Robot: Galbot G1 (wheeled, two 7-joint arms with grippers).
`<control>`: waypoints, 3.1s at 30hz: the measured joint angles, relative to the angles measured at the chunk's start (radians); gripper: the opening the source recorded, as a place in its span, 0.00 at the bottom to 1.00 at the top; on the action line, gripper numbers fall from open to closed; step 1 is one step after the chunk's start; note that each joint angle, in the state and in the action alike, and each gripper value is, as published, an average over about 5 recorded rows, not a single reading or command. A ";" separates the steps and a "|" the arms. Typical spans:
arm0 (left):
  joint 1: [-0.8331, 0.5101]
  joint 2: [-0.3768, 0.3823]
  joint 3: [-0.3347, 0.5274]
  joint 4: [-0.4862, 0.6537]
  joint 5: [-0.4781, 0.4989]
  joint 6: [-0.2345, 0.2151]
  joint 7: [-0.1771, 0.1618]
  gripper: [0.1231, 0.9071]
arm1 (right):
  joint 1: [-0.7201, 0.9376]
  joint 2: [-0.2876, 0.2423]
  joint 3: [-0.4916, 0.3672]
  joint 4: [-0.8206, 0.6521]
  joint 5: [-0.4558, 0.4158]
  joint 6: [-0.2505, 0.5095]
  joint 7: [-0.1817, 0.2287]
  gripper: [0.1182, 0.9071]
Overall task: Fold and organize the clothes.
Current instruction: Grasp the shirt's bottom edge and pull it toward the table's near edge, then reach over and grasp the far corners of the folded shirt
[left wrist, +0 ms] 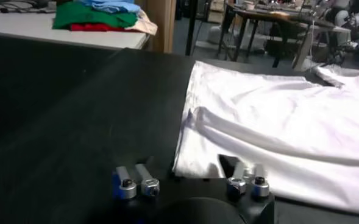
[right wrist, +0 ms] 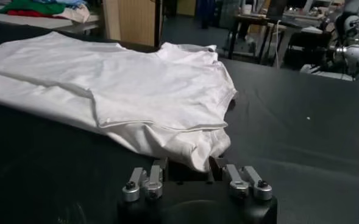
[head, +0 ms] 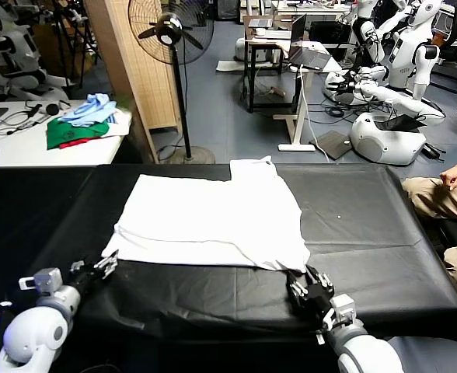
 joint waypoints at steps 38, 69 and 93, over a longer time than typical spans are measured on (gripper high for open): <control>0.456 0.024 -0.179 -0.368 0.082 0.081 -0.068 0.36 | -0.261 -0.092 0.161 0.359 0.201 -0.282 0.095 0.81; -0.496 0.161 0.241 0.188 -0.128 0.162 -0.132 0.86 | 0.928 0.041 -0.315 -0.700 0.265 -0.145 0.081 0.86; -0.799 0.090 0.462 0.613 -0.036 0.189 -0.016 0.86 | 1.096 0.210 -0.364 -1.049 0.225 -0.172 0.021 0.84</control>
